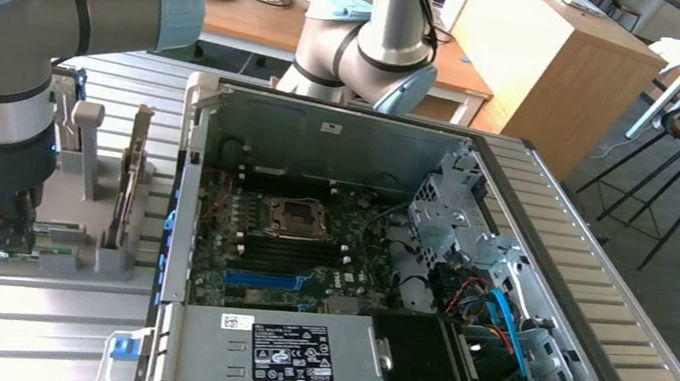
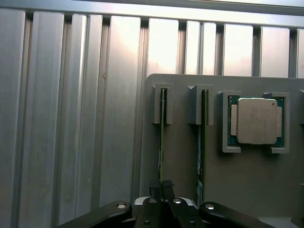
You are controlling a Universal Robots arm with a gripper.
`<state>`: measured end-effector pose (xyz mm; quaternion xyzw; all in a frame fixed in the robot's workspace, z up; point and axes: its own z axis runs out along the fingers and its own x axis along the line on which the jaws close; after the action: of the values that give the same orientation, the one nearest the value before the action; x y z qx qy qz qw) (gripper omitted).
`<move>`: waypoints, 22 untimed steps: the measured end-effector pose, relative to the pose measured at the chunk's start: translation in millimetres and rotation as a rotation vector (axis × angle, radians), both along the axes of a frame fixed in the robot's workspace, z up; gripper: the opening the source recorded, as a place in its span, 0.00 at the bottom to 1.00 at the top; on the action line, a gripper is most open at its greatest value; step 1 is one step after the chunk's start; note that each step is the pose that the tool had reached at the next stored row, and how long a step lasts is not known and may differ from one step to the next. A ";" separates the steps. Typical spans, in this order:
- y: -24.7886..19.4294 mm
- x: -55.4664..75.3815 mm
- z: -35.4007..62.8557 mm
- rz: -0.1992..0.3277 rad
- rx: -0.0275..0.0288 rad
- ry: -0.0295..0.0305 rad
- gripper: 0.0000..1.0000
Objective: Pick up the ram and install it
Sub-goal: 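Pick up the ram and move it above insertion slot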
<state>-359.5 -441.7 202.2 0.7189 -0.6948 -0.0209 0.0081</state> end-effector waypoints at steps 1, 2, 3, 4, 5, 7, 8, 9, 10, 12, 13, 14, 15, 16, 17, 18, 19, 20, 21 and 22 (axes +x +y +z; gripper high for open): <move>0.0 0.0 0.0 0.000 0.0000 0.0001 0.11; 0.0 0.0 0.0 0.000 0.0000 0.0000 0.11; 0.0 0.0 0.0 0.000 0.0000 0.0000 0.11; 0.0 0.0 0.0 0.000 0.0000 0.0000 0.11; 0.0 0.0 0.0 0.000 0.0000 0.0000 0.11; 0.0 0.0 0.0 0.000 0.0001 -0.0001 0.11; 0.0 0.0 0.3 0.000 0.0001 -0.0001 0.11; 0.0 0.0 0.9 0.000 0.0000 0.0000 0.11; 0.0 0.0 1.4 0.000 0.0000 0.0001 0.11; 0.0 0.0 3.0 0.000 0.0000 0.0001 0.11; 0.0 0.0 3.9 0.000 0.0000 0.0001 0.11; 0.0 0.0 4.7 0.000 0.0000 0.0000 0.11; 0.0 0.0 5.8 0.000 0.0000 0.0000 0.11; 0.0 0.0 7.0 0.000 0.0000 0.0000 0.11; 0.0 0.0 8.3 0.000 0.0000 0.0000 0.11; 0.0 0.0 9.8 0.000 0.0000 0.0000 0.11; 0.0 0.0 11.5 0.000 0.0000 0.0000 0.11; 0.0 0.0 13.1 0.000 0.0000 0.0000 0.11; 0.0 0.0 14.8 0.000 0.0000 0.0000 0.11; 0.0 0.0 16.5 0.000 0.0000 0.0000 0.11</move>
<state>-359.5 -441.7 218.6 0.7189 -0.6948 -0.0209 0.0081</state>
